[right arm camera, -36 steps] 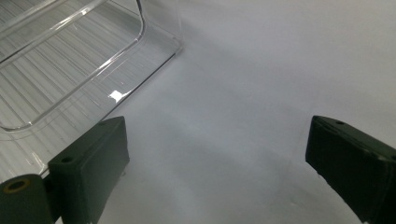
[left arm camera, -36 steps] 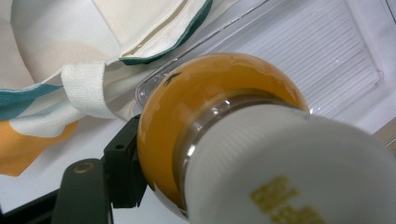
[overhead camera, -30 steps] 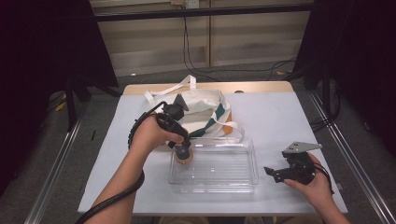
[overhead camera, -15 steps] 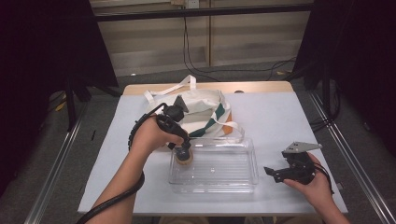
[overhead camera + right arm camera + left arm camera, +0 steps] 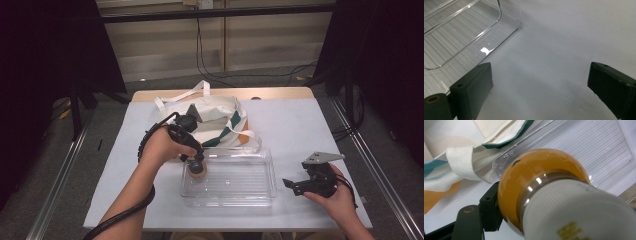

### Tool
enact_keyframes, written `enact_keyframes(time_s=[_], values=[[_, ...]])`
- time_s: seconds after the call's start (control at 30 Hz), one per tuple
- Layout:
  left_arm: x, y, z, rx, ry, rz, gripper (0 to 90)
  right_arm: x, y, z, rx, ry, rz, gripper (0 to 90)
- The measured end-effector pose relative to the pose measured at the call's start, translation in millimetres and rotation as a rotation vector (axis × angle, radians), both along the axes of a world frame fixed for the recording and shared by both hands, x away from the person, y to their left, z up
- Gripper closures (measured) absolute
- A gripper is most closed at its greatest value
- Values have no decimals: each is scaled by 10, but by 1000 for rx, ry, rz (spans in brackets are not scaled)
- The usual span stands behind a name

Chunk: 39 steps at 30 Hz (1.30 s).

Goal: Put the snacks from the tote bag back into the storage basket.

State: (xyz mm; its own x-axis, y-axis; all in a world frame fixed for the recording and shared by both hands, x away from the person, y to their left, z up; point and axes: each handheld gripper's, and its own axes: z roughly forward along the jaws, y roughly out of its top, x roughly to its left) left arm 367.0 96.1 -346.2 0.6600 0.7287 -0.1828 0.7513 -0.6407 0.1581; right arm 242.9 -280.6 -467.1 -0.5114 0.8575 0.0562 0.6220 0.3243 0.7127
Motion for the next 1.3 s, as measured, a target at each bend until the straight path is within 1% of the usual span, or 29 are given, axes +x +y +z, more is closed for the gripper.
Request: enact_keyframes(time_s=[0.1, 0.13, 0.17, 0.23, 0.43, 0.97, 1.27, 1.3], values=[[-5, 1, -6, -4, -3, 3, 299, 1, 0, 1, 1, -1, 1, 56], [-14, -2, -9, -5, 5, 19, 299, 4, -1, -1, 2, -3, 6, 56], [-14, 0, -10, -6, 4, 20, 299, 4, -1, -2, 1, -3, 6, 56], [-8, 5, -12, -6, 3, 8, 299, 2, 3, -3, -2, -3, 6, 56], [-11, 1, -18, 3, 1, -3, 298, 3, 3, -4, -3, -3, 7, 56], [-24, -15, -44, 13, -3, -20, 299, 2, 7, -3, -2, 1, 7, 56], [-26, -40, -45, 27, -12, -54, 299, 0, 9, 0, -3, 3, 5, 56], [-27, -41, -49, 21, -11, -52, 299, -1, 9, 0, -2, 5, 6, 56]])
